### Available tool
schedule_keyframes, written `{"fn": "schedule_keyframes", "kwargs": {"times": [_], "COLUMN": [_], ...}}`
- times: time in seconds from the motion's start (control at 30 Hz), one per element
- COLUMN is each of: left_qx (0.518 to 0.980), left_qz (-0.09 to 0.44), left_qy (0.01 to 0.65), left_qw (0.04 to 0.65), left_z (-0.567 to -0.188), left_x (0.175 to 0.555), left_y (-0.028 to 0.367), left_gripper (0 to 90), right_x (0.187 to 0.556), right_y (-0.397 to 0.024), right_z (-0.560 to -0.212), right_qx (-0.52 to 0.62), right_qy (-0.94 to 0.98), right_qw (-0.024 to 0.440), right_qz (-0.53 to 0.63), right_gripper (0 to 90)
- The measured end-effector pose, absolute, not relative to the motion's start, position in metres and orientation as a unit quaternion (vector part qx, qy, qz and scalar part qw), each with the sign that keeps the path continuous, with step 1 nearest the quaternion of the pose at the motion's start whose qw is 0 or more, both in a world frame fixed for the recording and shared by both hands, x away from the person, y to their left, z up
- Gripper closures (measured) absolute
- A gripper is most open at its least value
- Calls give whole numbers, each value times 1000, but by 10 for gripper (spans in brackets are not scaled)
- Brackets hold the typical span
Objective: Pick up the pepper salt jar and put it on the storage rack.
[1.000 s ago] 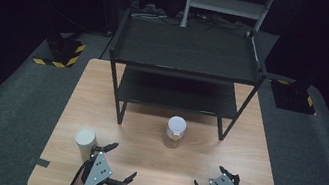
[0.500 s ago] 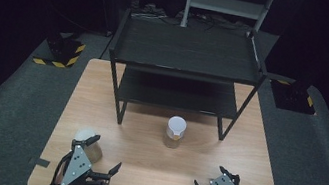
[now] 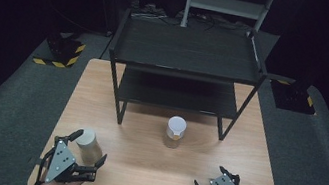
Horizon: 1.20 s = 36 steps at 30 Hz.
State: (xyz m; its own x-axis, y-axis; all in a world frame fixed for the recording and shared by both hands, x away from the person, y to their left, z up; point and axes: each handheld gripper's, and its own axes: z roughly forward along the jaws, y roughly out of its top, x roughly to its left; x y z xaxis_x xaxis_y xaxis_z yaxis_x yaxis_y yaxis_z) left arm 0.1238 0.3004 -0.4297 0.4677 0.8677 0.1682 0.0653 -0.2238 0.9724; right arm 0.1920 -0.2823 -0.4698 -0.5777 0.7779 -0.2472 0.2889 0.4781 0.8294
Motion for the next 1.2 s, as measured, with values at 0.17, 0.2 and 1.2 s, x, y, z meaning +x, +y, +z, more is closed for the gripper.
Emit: {"fn": "schedule_keyframes", "kwargs": {"times": [0.17,0.2,1.2], "left_qx": [677,676,671], "left_qz": [389,389,349], "left_qy": [358,363,416], "left_qw": [512,510,504], "left_z": [-433,-436,-470], "left_x": [126,127,148], "left_y": [306,308,318], "left_gripper": [4,4,52], "right_x": [192,192,192], "right_y": [-282,-282,-283], "right_z": [-470,-470,-470], "right_qx": [334,333,334], "right_qy": [799,800,800], "right_qw": [316,316,315], "right_qz": [387,387,387], "right_gripper": [0,0,0]}}
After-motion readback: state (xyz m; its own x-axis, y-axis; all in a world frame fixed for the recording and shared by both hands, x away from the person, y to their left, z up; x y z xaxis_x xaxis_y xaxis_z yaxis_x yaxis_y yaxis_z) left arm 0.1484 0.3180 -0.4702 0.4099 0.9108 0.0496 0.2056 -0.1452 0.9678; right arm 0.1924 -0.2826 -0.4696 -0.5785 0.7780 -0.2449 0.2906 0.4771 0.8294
